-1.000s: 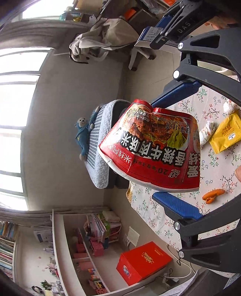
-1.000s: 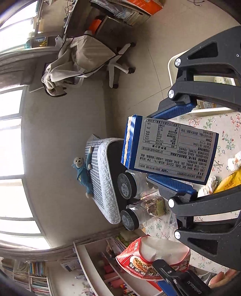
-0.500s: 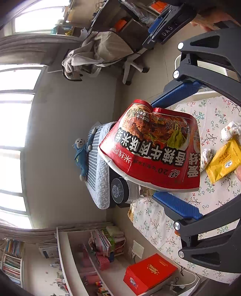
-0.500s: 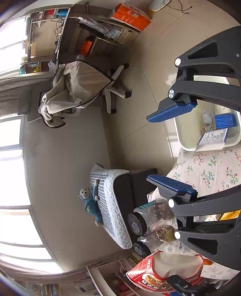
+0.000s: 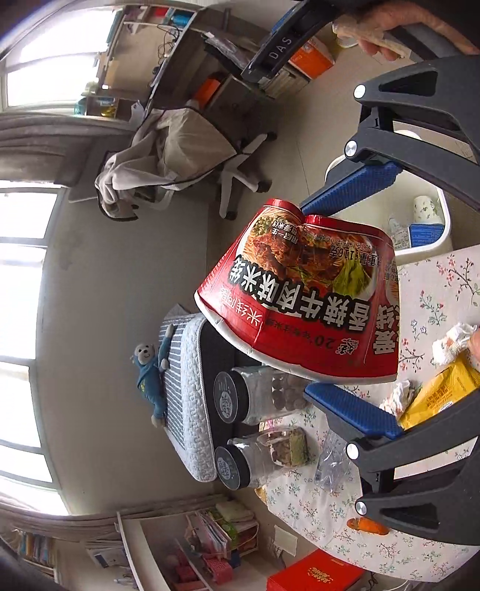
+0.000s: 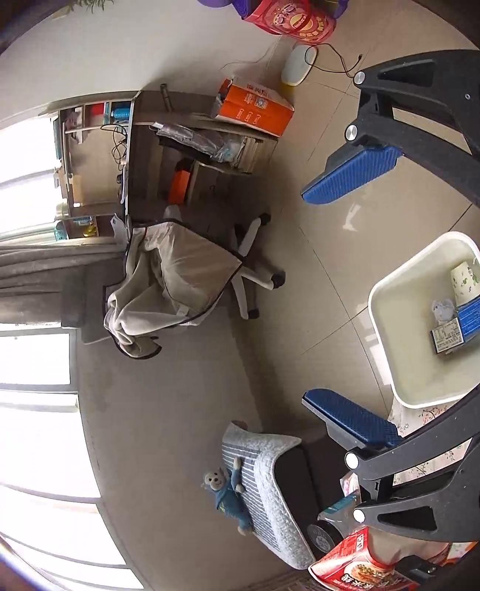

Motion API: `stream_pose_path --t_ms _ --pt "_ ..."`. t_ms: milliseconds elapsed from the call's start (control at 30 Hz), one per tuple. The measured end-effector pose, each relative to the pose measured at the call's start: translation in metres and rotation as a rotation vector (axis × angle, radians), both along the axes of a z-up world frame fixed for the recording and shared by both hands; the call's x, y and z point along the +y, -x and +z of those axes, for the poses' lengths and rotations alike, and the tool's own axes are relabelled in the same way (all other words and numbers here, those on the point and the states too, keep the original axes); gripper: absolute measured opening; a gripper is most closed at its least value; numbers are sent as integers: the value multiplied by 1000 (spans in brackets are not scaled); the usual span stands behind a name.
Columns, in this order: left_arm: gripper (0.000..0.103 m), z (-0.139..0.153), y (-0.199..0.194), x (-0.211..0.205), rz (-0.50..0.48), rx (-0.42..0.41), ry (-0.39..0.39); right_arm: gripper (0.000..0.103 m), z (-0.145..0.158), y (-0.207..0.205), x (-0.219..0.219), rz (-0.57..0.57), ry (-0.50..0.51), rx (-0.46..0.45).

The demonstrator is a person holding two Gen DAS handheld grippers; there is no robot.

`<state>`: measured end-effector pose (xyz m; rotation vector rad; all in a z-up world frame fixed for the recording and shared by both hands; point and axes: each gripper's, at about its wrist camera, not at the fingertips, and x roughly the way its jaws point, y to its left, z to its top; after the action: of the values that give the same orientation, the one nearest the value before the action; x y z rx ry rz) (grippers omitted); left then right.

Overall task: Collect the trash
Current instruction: 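Open the right tool over the bin while the left tool drops the noodle cup in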

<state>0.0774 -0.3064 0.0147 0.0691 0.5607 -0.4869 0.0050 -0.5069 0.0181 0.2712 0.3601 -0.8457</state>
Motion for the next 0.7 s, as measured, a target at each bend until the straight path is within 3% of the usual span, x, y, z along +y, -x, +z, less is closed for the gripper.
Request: stream_pose_path --t_ms 233,500,700 --pt "88 -5 13 -55 -79 24 4 96 -4 26 -46 -114 -95 -41" --pt "89 -12 16 -106 -172 74 -28 96 -4 47 -68 -174 -119 -65" --pt "94 -16 13 -110 -171 118 -34 96 -4 51 -65 -175 -106 -61"
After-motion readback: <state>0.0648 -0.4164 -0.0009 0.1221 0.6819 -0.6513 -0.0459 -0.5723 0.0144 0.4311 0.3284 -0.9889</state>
